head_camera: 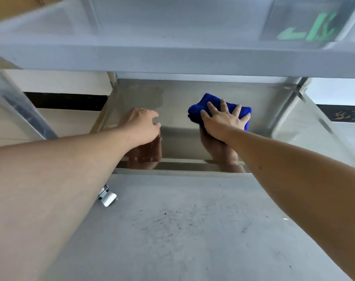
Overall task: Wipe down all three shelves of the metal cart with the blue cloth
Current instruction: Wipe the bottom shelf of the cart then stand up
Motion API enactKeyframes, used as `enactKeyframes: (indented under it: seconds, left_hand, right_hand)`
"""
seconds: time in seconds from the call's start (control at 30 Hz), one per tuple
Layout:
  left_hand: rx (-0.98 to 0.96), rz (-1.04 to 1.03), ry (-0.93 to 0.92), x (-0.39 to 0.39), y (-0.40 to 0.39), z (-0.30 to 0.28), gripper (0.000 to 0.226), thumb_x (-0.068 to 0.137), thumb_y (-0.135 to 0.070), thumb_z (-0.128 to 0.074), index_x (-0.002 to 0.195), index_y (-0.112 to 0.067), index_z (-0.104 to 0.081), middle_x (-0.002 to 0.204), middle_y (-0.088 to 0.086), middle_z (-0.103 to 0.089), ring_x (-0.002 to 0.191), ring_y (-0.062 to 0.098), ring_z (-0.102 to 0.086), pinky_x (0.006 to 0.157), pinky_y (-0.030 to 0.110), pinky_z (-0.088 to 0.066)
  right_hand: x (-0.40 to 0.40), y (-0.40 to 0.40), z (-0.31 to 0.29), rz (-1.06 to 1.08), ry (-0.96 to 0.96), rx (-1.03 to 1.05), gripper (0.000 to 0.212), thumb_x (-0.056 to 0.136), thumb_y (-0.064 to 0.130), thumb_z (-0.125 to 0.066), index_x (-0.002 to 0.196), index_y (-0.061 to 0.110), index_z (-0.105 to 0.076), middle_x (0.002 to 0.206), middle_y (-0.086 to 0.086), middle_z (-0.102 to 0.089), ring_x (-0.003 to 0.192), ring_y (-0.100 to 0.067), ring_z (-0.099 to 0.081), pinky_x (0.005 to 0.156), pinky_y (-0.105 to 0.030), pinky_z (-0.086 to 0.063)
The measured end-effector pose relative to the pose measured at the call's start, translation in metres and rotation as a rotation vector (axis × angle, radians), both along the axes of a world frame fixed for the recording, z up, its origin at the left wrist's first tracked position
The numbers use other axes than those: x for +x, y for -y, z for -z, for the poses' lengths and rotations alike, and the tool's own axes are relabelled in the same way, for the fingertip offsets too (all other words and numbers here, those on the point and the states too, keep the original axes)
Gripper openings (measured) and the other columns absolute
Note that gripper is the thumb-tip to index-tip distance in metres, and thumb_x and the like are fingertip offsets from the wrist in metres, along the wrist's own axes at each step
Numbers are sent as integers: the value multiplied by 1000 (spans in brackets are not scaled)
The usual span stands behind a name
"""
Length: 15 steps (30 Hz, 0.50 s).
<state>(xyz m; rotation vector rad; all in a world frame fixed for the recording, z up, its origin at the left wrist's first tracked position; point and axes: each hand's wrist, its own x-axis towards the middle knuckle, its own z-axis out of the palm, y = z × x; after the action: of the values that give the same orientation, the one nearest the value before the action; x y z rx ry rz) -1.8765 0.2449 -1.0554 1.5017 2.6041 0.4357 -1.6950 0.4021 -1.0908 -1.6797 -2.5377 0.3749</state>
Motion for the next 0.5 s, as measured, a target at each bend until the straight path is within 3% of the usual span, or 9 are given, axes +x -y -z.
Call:
enactKeyframes:
  seconds: [0.13,0.33,0.43,0.5]
  left_hand:
    - [3,-102,-22,-36,39,-7,39,92,-43,-54,130,-34,-59,138,2,-57,124,28,-52,100,33,-41]
    - [13,-175,-9,-61,71,-11,45,97,-41,-49,140,-27,-49,140,6,-54,125,28,-51,98,36,-42]
    - [82,-205,-13,-69,73,-18,36,100,-42,-39,126,-26,-60,124,7,-64,103,24,-57,81,32,-43]
    - [118,-219,2,-74,73,-22,36,101,-42,-37,118,-26,-64,117,7,-66,101,27,-58,80,32,-41]
  right_hand:
    - [-48,34,1,-109,-5,26,58,96,62,-14,151,48,-24,168,2,-8,150,-45,9,112,-71,10]
    - [-111,94,3,-299,11,44,60,95,67,-12,152,50,-18,168,4,-5,150,-45,9,112,-70,10]
    - [-133,131,5,-421,18,87,62,94,69,-11,153,50,-16,168,3,-6,150,-45,6,111,-71,9]
    - [-143,156,7,-500,8,118,62,93,69,-11,153,50,-17,168,3,-9,149,-47,4,109,-72,9]
